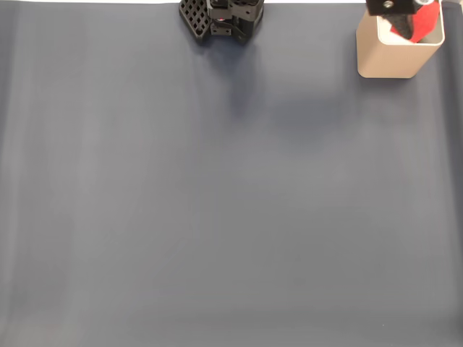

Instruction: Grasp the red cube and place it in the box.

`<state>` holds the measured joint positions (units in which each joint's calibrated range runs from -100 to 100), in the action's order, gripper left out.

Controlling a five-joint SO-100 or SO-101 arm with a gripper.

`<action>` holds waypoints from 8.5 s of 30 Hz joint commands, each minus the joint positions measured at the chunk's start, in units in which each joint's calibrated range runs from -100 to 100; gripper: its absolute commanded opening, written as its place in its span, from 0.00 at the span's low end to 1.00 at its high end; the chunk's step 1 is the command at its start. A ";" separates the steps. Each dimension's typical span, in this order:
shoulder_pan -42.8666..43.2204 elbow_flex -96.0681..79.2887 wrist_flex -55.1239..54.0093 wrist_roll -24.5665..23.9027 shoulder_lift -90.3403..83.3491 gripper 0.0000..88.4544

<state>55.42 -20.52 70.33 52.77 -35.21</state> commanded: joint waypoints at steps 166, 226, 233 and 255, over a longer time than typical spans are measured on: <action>-46.89 -5.11 -9.01 1.66 -6.38 0.00; -52.65 -79.29 -10.00 -4.84 -64.70 0.00; -51.94 -79.29 -5.49 -5.18 -64.70 0.01; -52.72 -79.29 5.58 -3.57 -64.70 0.01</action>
<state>2.97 -99.37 74.78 49.40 -100.00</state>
